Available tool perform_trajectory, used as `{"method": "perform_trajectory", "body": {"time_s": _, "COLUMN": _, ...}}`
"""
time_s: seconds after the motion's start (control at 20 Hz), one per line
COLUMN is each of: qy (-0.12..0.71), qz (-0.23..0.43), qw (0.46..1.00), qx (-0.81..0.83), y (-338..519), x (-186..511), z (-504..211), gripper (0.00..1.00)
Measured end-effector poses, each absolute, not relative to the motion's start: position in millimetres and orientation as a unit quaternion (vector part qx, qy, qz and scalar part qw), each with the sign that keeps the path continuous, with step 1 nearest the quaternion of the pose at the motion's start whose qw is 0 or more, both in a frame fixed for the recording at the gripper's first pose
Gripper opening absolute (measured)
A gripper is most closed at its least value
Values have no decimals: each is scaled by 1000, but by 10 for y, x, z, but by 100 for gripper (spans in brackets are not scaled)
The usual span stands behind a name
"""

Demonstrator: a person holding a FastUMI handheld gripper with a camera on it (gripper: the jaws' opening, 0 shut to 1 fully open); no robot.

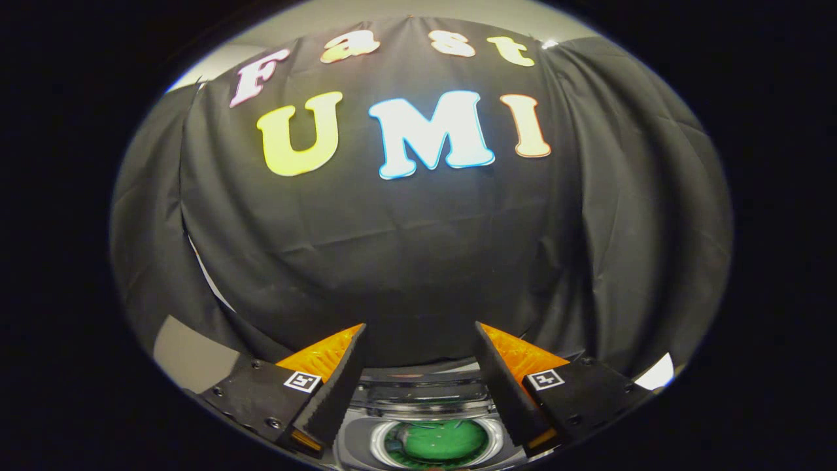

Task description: Put the clothes into the washing machine and then close the washing machine lid.

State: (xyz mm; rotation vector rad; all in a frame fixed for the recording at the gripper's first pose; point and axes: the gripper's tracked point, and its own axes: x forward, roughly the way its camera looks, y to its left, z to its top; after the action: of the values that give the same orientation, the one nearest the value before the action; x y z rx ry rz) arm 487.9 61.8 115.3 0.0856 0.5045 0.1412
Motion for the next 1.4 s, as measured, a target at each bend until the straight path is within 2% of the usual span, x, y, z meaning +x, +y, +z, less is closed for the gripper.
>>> {"method": "perform_trajectory", "body": {"time_s": 0.15, "qy": 270, "qz": 73, "qw": 960, "qx": 12, "y": 676, "x": 4968, "z": 949, "gripper": 98}}
{"method": "perform_trajectory", "body": {"time_s": 0.55, "qy": 334, "qz": 55, "qw": 938, "qx": 80, "y": 590, "x": 5056, "z": 534, "gripper": 98}}
{"method": "perform_trajectory", "body": {"time_s": 0.7, "qy": 322, "qz": 67, "qw": 944, "qx": 33, "y": 610, "x": 5043, "z": 512, "gripper": 99}}
{"method": "perform_trajectory", "body": {"time_s": 1.4, "qy": 286, "qz": 71, "qw": 955, "qx": 37, "y": 531, "x": 4668, "z": 517, "gripper": 99}}
